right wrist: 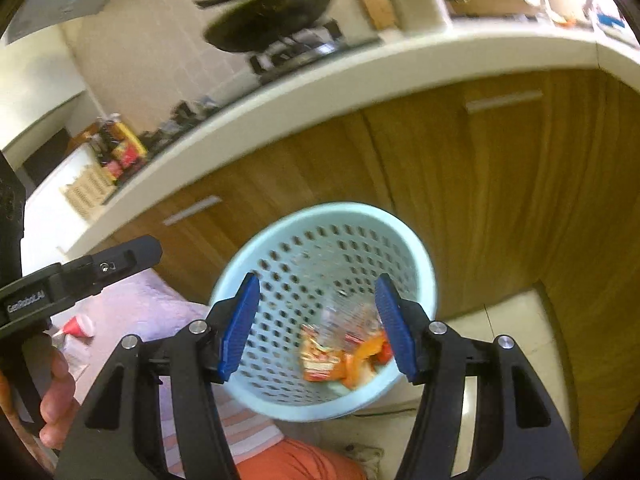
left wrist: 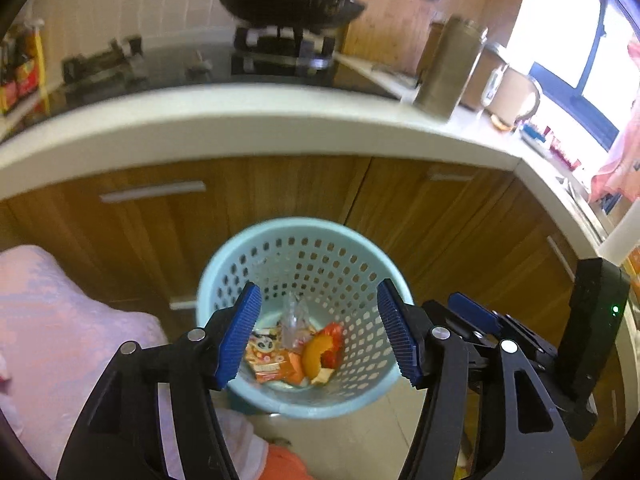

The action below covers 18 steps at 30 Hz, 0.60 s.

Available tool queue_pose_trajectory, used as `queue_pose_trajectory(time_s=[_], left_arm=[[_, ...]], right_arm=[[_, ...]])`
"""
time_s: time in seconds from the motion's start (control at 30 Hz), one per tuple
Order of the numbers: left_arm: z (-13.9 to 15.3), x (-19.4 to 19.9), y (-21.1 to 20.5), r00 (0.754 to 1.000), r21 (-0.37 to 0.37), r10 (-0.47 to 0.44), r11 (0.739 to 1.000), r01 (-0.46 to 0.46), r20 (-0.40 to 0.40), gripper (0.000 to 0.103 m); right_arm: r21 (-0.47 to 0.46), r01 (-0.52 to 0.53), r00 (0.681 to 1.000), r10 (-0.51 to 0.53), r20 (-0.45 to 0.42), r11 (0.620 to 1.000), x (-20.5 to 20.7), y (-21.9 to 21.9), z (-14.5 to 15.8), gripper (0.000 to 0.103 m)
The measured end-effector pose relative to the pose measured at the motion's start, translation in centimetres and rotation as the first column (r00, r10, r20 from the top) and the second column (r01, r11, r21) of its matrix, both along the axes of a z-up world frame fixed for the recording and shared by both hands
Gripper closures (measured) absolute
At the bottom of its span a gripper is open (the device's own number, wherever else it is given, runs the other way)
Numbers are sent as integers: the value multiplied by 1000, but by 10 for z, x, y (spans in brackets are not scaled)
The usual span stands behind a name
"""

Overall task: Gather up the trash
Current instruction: 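Carry peel and red bag over the wastebasket and open both tools, then move both tools back over the table toward the bok choy and carton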

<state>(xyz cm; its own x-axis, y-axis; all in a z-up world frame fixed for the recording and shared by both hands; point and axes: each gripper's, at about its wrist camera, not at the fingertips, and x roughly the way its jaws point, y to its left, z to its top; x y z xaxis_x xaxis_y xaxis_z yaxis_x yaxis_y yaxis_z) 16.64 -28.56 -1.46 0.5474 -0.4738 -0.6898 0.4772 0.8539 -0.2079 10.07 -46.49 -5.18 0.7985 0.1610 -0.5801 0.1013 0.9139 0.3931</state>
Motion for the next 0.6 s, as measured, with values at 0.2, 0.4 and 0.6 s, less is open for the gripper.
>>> queue_pose_trajectory(time_s=[0.2,0.4,0.6], left_arm=[[55,-67,55,993,-1,41,999,-41,114,42],[90,-132,139,970,-19,164,986,-163,177,34],[98,-181,241,914,-66,349,937,-342,209,31]], right_arm=[[-38,-60,991,64,117,997,-31,35,48,45],[-19,-104,977,106,188,994,-48,62,78,38],[-42,-138,972,144,184,989,-50,94,81,38]])
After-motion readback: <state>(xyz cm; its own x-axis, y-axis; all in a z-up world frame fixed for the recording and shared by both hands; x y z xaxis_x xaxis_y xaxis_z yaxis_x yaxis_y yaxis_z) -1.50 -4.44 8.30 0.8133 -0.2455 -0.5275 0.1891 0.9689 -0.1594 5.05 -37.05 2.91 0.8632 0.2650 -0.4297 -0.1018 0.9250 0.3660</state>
